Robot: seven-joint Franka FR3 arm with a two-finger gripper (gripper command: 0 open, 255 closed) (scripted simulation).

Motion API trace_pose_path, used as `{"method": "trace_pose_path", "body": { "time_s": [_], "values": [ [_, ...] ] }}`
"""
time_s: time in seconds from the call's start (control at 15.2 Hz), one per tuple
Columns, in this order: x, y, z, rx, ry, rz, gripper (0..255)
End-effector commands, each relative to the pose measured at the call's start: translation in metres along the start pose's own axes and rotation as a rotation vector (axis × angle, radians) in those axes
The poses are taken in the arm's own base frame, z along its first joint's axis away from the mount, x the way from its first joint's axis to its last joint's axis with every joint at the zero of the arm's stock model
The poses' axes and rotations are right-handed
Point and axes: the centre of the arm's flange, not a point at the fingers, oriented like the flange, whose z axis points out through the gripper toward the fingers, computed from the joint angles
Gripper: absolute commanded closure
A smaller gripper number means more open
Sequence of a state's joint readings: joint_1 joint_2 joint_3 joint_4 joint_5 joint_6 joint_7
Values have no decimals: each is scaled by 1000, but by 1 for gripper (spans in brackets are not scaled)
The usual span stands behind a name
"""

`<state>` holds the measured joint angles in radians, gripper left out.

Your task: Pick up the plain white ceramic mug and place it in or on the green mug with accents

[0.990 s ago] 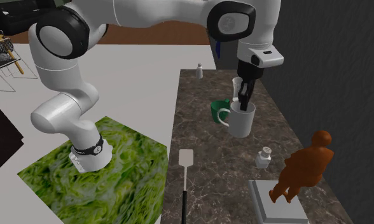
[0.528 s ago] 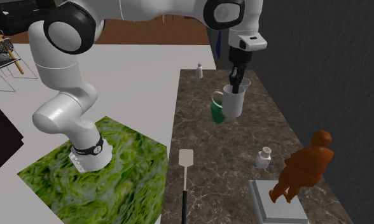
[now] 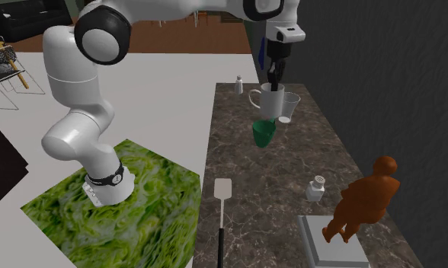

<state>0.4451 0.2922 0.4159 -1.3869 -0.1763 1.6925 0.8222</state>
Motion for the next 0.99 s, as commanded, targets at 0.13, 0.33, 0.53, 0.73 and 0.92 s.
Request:
{"method": "trace_pose_path", "body": {
  "time_s": [0.13,0.33,0.53,0.73,0.92],
  "values": [
    [-26,-45,-10,0,0,2,255],
    [-38,-62,-3,0,0,2,255],
    [-39,-62,13,0,0,2,255],
    [-40,-62,29,0,0,2,255],
    [-41,-62,44,0,0,2,255]
  ]
}}
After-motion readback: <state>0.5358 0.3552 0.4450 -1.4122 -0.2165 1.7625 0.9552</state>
